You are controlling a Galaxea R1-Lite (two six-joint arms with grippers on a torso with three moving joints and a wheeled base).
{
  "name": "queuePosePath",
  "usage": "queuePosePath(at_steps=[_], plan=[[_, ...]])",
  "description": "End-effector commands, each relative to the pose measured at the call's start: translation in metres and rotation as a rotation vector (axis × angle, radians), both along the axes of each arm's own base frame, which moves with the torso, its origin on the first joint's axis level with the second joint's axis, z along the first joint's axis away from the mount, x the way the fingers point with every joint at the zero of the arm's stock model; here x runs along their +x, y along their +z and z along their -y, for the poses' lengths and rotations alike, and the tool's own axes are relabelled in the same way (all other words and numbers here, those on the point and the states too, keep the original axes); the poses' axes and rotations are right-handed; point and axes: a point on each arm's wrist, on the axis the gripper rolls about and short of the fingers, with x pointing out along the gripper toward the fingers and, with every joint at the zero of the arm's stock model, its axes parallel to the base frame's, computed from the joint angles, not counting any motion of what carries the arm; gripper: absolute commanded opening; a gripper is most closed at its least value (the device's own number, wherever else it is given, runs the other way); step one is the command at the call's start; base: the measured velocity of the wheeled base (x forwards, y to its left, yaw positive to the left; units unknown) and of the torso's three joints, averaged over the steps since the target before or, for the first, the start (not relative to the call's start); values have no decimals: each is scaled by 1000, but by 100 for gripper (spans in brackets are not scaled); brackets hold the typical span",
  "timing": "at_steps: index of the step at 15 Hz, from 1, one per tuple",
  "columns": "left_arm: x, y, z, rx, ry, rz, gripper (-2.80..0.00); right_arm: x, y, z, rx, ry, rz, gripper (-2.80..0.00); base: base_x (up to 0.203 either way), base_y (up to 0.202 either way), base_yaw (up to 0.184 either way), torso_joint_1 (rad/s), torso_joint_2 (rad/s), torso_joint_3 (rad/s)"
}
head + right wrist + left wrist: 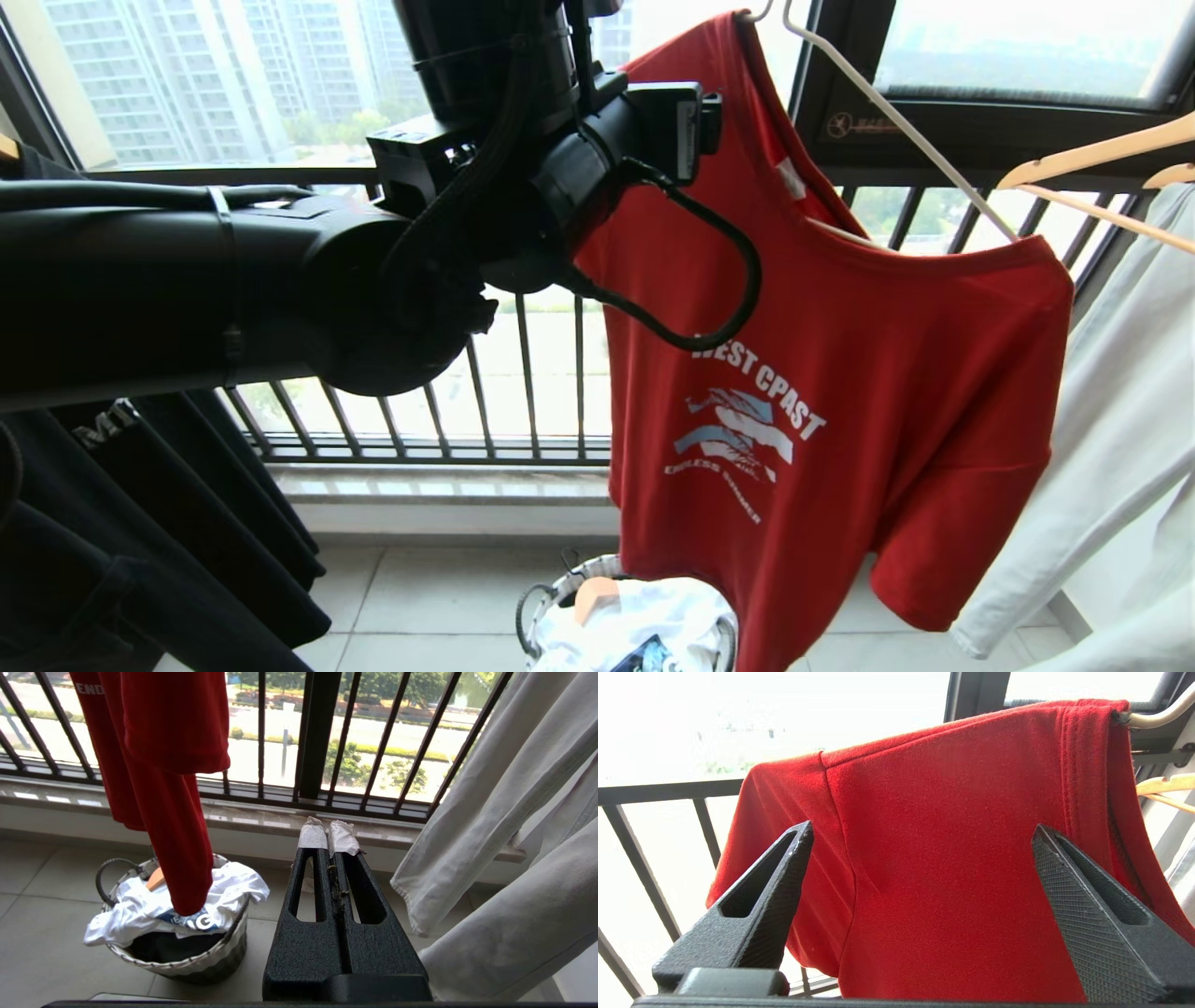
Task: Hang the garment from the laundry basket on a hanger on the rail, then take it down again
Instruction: Take the clothes off the clothes rack
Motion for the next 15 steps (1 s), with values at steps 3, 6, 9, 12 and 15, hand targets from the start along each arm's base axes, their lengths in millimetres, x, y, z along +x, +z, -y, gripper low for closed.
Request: queuePosePath(at_steps=[3,6,9,12,15], plan=[[-6,2,4,-20,-26,-18,0,0,0,0,-1,1,-1,-280,0,0,0,0,0,0],[-12,2,9,-29,-53,-25,0,0,0,0,-1,1,-1,-280,0,0,0,0,0,0],[-10,5,15,-45,-60,-13,0,0,0,0,-1,1,-1,-280,0,0,0,0,0,0],[-11,6,18,-40,-61,-15,0,0,0,0,-1,1,-1,-280,0,0,0,0,0,0],[-6,6,18,-18,-35,1,0,0,0,0,-1,1,-1,-280,0,0,0,0,0,0]])
